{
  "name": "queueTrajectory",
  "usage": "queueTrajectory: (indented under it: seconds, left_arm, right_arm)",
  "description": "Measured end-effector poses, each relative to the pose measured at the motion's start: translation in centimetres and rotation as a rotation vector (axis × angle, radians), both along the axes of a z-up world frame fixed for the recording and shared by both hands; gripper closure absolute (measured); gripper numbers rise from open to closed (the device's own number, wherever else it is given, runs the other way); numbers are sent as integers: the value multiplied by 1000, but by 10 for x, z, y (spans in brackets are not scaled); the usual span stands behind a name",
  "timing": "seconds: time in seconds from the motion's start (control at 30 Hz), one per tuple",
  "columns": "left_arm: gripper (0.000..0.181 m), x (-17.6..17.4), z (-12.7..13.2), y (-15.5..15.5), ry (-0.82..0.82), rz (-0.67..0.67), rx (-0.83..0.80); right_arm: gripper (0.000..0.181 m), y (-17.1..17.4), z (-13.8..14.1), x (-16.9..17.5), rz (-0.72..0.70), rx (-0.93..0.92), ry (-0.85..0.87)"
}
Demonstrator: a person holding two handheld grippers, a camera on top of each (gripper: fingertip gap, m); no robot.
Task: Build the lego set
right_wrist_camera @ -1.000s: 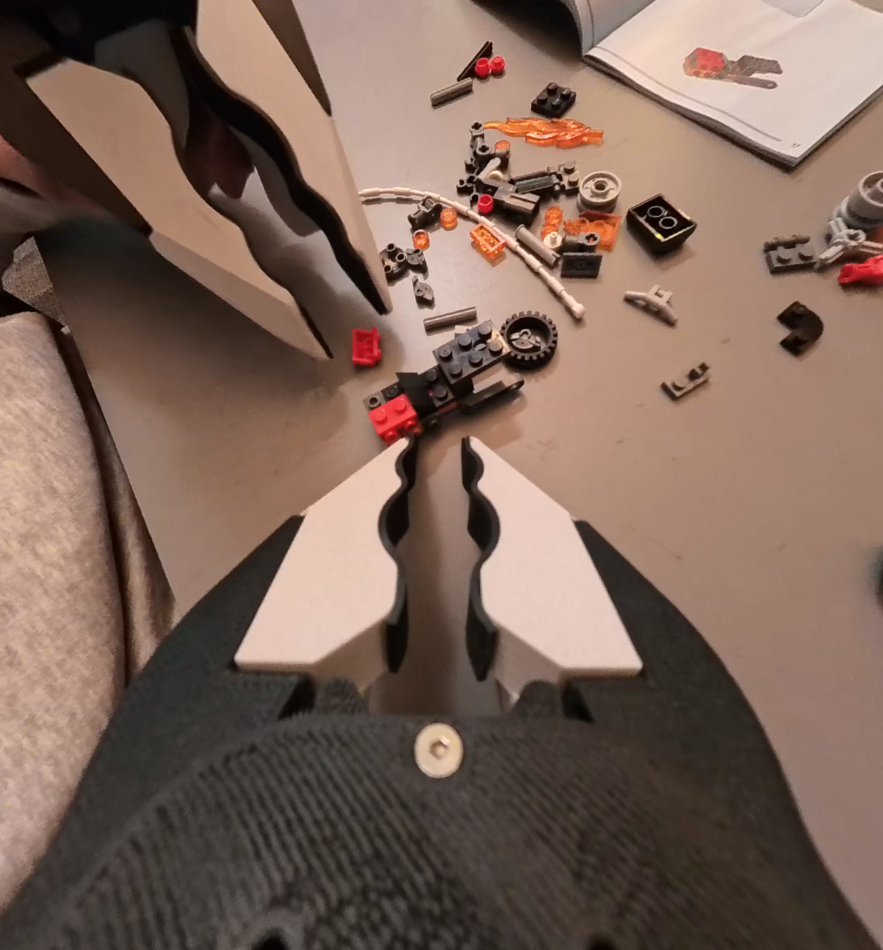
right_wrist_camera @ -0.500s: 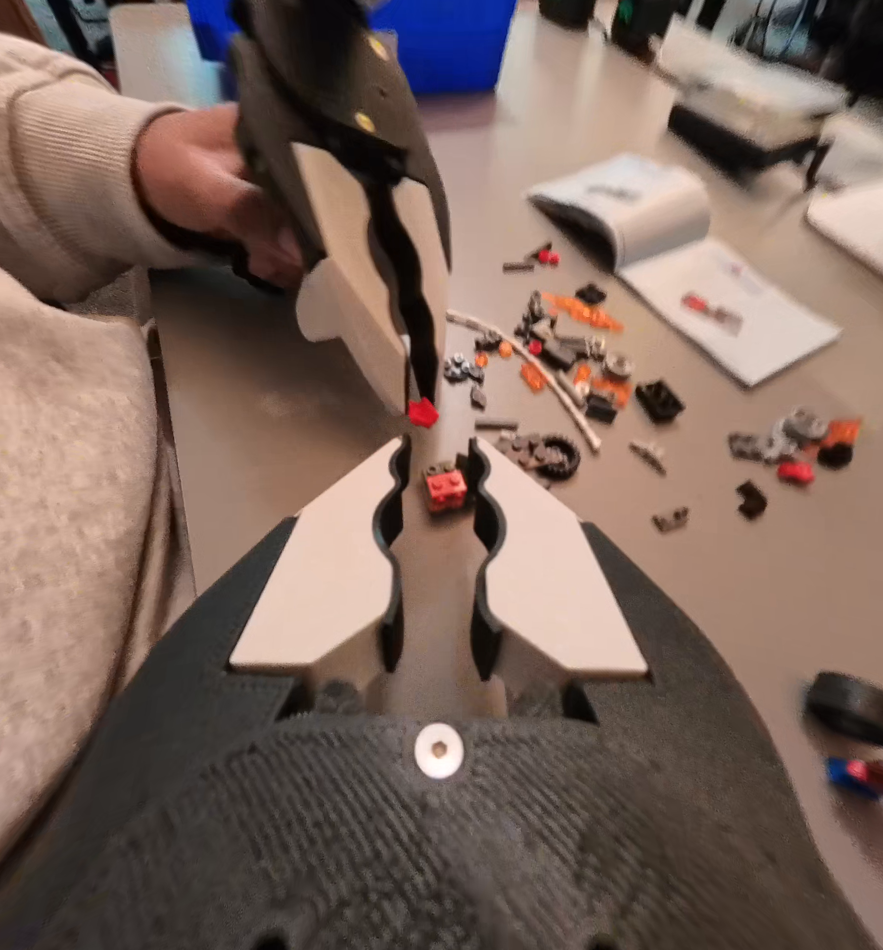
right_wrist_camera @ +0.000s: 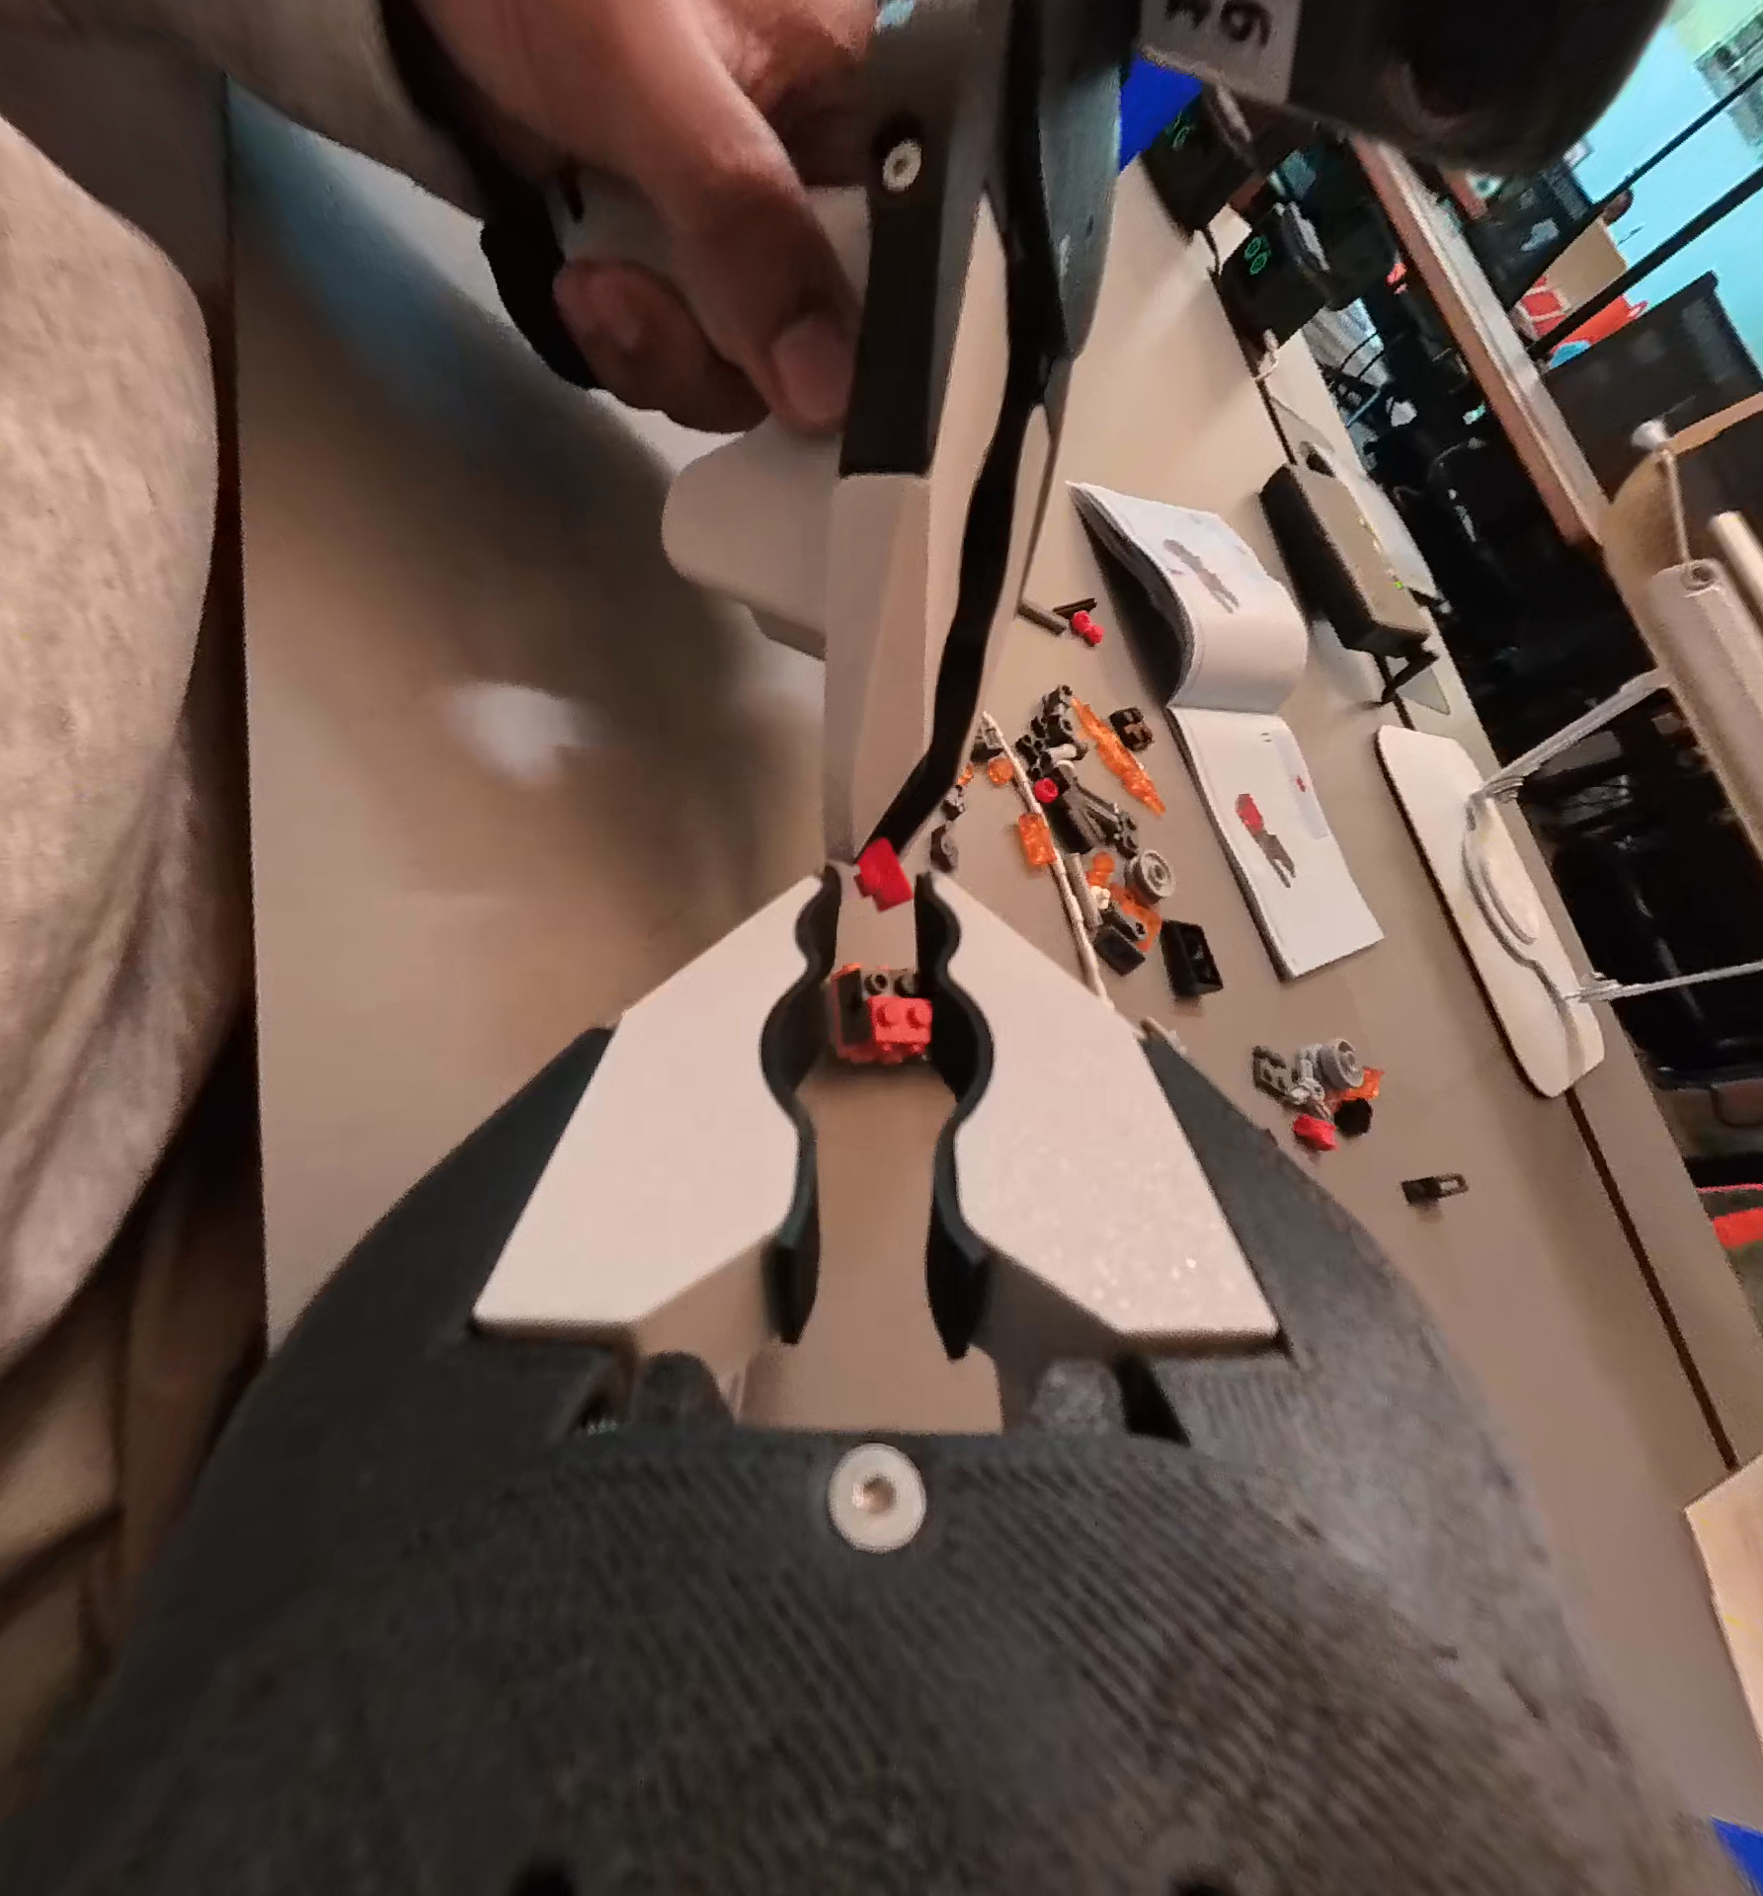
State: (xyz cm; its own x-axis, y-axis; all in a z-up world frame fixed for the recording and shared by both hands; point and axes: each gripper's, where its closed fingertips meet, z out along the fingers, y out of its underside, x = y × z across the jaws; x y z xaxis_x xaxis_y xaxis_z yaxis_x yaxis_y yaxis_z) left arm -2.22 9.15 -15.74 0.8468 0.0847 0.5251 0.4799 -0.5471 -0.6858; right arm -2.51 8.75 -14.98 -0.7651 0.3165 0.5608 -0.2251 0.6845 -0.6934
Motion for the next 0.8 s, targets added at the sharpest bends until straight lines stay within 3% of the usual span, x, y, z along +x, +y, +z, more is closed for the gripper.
queueTrajectory:
  seconds: [0.2, 0.4, 0.53, 0.7, 0.8]
  left_arm:
    - [169, 0, -1, -2, 11, -6, -7]
    - [161, -4, 12, 2, 51, 4, 81]
    - [139, -20, 27, 4, 190, 96, 172]
    - [132, -53, 58, 0, 486, 359, 258]
    - [132, -52, 64, 2, 614, 370, 243]
  right_arm:
    - [175, 1, -6, -2, -8, 29, 5]
    - [178, 3, 8, -8, -46, -129, -62]
    - [178, 6, 30, -16, -95, -411, -234]
    - [178, 12, 57, -27, -142, -934, -624]
    - [179, 14, 63, -28, -94, -1162, -856]
